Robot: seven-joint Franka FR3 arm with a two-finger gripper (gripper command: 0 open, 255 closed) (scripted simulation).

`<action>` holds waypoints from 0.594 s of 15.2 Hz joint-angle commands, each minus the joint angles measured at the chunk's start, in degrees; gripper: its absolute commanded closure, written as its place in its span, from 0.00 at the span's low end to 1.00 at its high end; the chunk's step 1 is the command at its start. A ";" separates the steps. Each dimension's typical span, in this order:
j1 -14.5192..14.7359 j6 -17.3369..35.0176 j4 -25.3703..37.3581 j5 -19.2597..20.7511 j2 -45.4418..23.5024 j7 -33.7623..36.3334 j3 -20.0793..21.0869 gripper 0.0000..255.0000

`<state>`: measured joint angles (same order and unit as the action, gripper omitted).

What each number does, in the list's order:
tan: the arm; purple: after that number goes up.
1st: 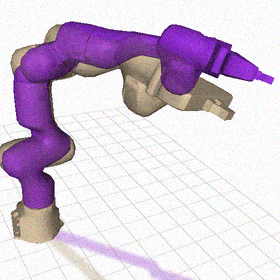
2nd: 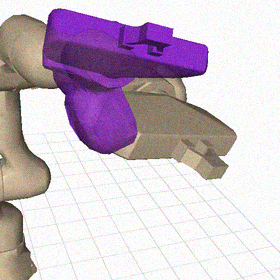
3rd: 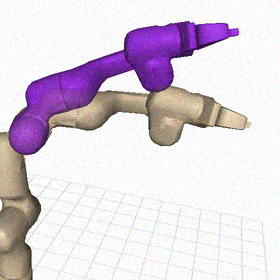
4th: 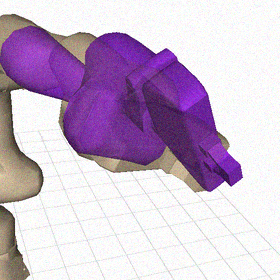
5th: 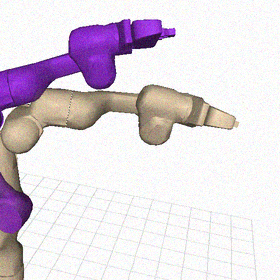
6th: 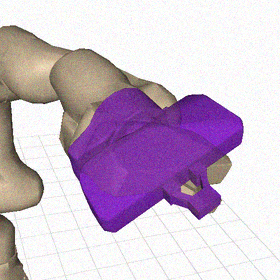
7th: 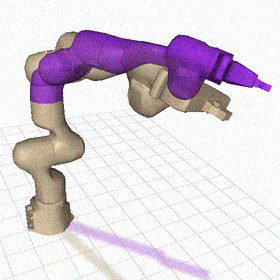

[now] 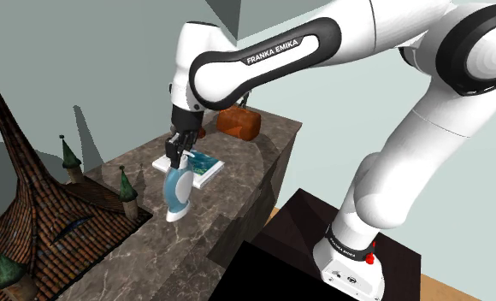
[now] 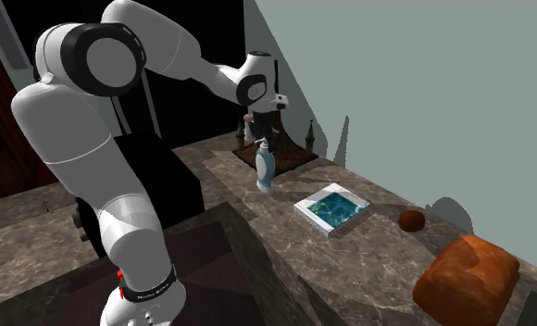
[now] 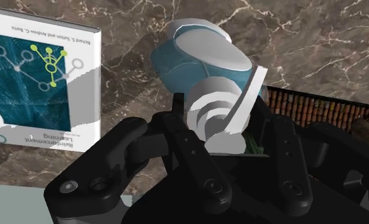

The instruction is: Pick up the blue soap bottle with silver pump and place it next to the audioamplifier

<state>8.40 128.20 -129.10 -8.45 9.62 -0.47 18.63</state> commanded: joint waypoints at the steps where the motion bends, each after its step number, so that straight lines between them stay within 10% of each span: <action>1: -0.03 -1.72 1.19 -0.02 0.54 0.05 -0.10 1.00; 9: -0.15 -7.98 5.72 -0.08 2.32 0.20 -0.55 1.00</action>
<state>8.25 121.10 -124.02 -8.52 11.69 -0.31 18.13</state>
